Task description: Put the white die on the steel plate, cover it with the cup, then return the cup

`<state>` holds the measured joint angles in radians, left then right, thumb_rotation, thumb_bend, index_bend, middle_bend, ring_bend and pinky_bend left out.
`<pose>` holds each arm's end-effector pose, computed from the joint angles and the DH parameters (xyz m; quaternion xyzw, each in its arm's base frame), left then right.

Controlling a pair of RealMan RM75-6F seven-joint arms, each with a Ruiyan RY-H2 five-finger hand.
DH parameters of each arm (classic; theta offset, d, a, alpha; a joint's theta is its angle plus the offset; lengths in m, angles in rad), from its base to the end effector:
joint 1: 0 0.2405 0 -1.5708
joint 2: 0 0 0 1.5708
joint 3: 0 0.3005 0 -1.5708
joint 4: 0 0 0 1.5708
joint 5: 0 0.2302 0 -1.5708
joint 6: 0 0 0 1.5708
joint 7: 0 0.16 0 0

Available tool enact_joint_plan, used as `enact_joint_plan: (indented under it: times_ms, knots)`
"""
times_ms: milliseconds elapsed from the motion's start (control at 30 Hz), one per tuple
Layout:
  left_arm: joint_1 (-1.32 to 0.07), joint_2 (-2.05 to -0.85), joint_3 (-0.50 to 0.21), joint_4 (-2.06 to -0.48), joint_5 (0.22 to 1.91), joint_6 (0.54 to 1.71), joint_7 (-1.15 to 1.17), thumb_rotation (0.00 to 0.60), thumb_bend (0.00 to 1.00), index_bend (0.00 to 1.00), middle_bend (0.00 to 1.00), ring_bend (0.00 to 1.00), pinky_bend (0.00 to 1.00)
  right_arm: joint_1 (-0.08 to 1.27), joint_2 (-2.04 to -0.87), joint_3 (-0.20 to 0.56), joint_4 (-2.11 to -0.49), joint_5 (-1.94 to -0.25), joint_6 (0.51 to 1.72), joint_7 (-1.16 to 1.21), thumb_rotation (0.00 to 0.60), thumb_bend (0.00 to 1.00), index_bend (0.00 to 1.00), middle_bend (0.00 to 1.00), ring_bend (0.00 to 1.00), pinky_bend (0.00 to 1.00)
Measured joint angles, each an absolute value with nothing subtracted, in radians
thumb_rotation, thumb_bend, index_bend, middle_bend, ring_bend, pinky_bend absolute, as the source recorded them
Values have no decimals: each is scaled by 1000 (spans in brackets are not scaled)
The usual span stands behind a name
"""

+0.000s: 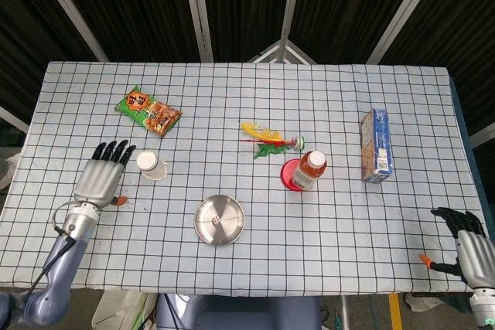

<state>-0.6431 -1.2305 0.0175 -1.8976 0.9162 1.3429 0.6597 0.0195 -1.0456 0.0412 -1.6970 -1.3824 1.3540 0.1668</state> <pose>-0.2349 0.3243 0.0738 -0.7043 -0.3454 -0.2607 0.5628 -0.3832 -0.1718 0.1644 0.5236 -0.5218 0.3622 0.5678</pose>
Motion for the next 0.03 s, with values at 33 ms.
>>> enact_joint_plan:
  times_ms: [33]
  knots:
    - [-611,-1231,38,-1896,972,1388,642,600,143,12,0,0,0,19,-1045,42,-1699,-1384,1358,164,600,97,223,188,126,0]
